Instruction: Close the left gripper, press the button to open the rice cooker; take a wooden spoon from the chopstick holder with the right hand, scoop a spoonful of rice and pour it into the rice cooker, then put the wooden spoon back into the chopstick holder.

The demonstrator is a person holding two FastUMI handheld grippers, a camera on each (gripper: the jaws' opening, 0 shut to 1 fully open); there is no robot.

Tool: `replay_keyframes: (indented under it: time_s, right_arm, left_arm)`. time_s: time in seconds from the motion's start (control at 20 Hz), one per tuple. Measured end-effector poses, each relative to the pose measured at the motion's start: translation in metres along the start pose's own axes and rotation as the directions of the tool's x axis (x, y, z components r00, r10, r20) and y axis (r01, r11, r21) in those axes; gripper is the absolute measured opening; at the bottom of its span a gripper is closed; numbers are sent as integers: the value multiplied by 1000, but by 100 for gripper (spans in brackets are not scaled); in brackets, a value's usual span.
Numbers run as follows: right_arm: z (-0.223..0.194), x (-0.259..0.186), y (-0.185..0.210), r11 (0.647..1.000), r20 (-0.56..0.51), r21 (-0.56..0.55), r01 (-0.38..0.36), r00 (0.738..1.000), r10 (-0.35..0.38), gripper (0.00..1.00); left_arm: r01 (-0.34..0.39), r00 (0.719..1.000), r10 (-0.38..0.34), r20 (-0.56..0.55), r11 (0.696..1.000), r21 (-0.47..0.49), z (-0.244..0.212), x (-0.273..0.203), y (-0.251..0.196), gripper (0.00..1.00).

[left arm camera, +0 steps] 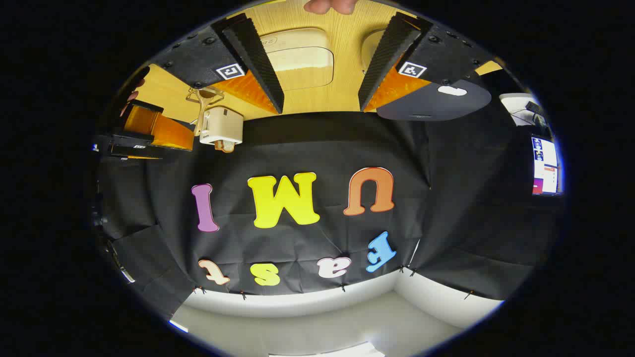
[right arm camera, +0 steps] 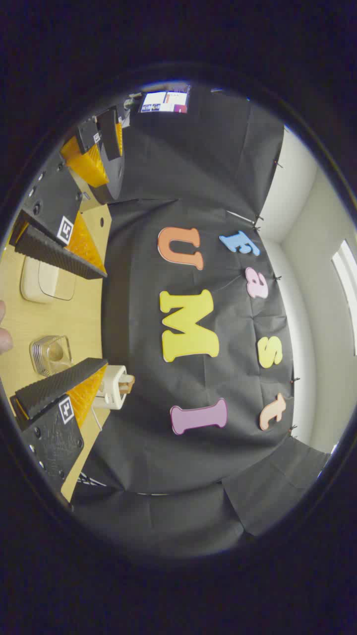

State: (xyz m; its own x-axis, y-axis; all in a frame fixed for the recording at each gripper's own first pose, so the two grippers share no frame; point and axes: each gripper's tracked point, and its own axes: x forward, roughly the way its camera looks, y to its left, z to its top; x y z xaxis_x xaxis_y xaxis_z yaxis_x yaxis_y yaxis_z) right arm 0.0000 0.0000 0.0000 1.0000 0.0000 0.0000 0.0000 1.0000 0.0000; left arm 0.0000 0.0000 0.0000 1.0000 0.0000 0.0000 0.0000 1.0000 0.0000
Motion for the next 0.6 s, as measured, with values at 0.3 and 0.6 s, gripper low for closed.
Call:
replay_keyframes:
  time_s: [0.3,0.6]
  right_arm:
    - [-5,1,-2,1000,-11,5,1,1000,-1,96]
    - [2,-2,2,1000,11,-17,-4,1000,4,95]
  left_arm:
    - [-22,1000,22,3,1000,3,1,-1,12,96]
    - [-31,1000,31,-3,1000,2,1,-1,16,96]
